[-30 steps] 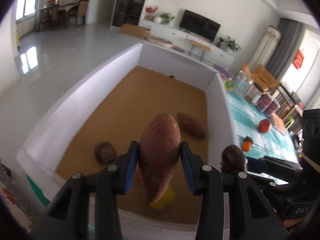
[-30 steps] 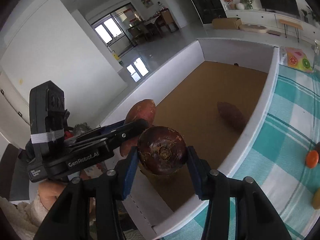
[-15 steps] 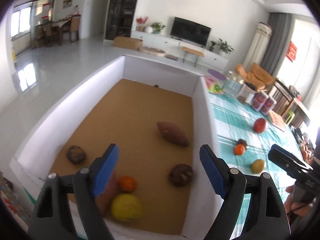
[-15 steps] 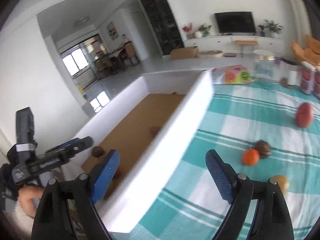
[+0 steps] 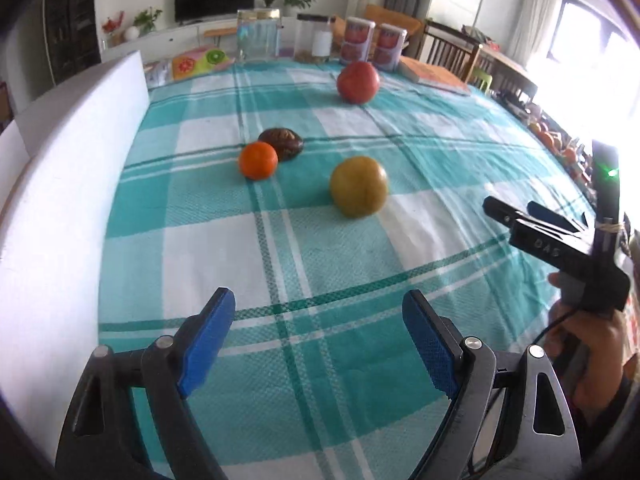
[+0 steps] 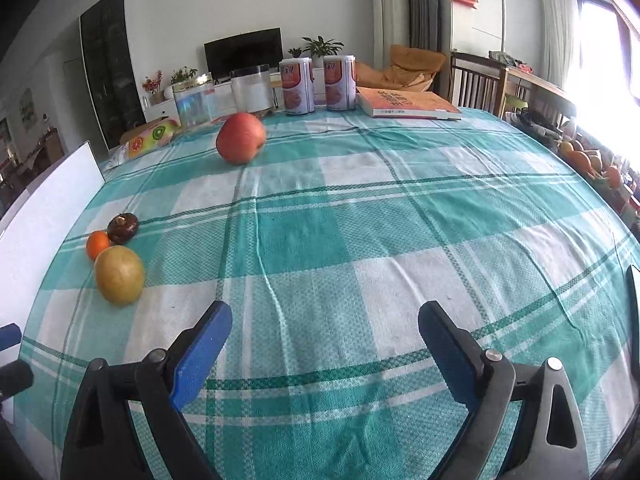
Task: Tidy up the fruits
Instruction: 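Move the right gripper to the yellow-green pear and grasp it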
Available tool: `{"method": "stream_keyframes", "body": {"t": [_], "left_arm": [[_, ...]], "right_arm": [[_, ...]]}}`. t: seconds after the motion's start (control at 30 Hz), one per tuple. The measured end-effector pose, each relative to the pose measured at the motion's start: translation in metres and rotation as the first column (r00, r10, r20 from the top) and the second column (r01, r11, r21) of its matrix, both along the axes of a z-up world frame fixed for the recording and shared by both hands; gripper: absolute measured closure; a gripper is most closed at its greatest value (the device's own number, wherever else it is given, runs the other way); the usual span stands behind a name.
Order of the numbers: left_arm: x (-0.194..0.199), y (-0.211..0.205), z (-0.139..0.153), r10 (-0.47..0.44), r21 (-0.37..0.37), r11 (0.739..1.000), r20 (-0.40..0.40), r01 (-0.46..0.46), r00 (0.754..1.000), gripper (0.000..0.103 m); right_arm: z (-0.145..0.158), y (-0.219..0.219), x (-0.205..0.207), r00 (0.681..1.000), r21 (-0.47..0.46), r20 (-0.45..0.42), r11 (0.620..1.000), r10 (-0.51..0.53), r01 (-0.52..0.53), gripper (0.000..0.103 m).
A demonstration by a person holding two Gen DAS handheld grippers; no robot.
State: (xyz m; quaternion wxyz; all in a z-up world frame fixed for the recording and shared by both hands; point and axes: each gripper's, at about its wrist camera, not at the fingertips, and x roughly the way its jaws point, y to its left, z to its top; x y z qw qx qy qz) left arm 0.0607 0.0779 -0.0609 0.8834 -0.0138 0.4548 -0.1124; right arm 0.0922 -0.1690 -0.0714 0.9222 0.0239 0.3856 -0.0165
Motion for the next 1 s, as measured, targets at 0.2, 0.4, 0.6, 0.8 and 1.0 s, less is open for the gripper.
{"method": "stream_keyframes", "body": {"t": [0.2, 0.4, 0.6, 0.8, 1.0], "left_arm": [[0.012, 0.008, -0.018, 0.073, 0.092, 0.993, 0.024, -0.074, 0.997, 0.016], [0.019, 0.016, -0.03, 0.09, 0.14, 0.986, 0.028, -0.093, 0.996, 0.015], [0.021, 0.018, -0.033, 0.105, 0.127, 0.986, 0.034, -0.108, 0.994, 0.01], [0.021, 0.018, -0.034, 0.105, 0.126, 0.986, 0.034, -0.109, 0.994, 0.009], [0.021, 0.018, -0.034, 0.105, 0.125, 0.986, 0.034, -0.109, 0.994, 0.009]], "right_arm": [[-0.008, 0.005, 0.002, 0.999, -0.02, -0.035, 1.0, 0.005, -0.006, 0.009], [-0.016, -0.001, 0.009, 0.996, 0.016, -0.09, 1.0, -0.014, 0.016, 0.009], [-0.02, -0.005, 0.011, 0.993, 0.047, -0.117, 0.999, -0.02, 0.025, 0.008], [-0.021, -0.005, 0.011, 0.993, 0.07, -0.12, 0.997, -0.008, 0.016, 0.003], [-0.021, -0.006, 0.011, 0.993, 0.089, -0.121, 0.996, 0.002, 0.009, 0.0]]}}
